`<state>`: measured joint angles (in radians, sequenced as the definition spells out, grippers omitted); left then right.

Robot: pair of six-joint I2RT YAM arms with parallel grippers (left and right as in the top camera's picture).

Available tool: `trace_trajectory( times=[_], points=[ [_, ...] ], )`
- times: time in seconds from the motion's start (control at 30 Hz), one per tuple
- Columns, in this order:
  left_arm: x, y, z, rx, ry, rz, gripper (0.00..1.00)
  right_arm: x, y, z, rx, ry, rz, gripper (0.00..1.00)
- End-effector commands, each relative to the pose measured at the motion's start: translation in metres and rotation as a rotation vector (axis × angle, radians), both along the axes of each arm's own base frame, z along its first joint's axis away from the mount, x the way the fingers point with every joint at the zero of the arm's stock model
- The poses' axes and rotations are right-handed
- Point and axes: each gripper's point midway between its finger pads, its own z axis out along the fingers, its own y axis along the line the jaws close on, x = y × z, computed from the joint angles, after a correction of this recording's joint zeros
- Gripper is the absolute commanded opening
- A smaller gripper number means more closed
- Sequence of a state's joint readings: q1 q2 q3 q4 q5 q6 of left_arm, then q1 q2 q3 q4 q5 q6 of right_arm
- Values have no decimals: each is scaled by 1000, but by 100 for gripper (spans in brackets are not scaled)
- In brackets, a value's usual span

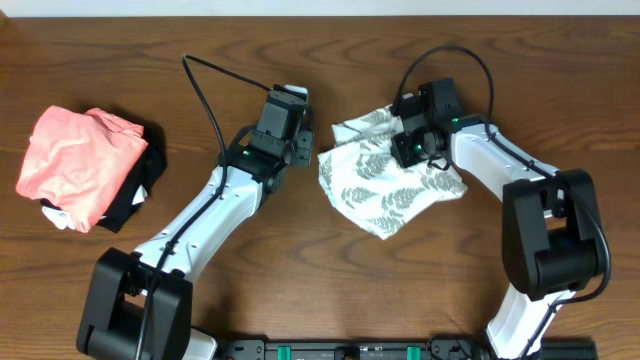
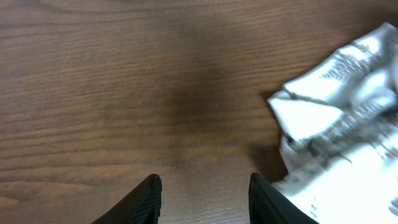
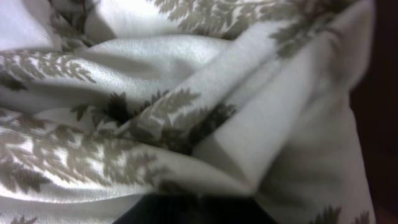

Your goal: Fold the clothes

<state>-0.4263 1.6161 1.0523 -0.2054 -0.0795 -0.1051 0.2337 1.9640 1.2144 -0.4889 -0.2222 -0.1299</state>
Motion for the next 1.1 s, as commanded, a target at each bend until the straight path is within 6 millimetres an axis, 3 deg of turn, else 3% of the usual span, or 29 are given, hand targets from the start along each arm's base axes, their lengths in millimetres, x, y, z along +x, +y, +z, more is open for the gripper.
trace_trajectory(
  times=[0.0,0.23,0.37,0.43,0.63,0.77,0.9,1.07],
  points=[
    [1,3,-3,4,2,16,46,-66,-49,-62,-267,244,36,25],
    [3,2,-1,-1,-10,16,46,-87,-80,-61,-388,315,224,20],
    [5,1,1,-6,-20,16,46,-67,-101,-59,-530,234,249,29],
    [5,1,2,-7,-22,16,46,-54,-101,-58,-540,182,236,29],
    [5,1,2,-7,-22,16,46,-9,-81,-53,-500,-12,219,44],
    [5,1,1,-7,-22,16,46,6,-44,-49,-396,-108,271,50],
    [5,1,2,-7,-23,16,46,0,-2,-47,-307,-144,387,51],
    [5,1,2,-6,-22,16,47,-26,22,-52,-293,-85,472,52]
  ],
)
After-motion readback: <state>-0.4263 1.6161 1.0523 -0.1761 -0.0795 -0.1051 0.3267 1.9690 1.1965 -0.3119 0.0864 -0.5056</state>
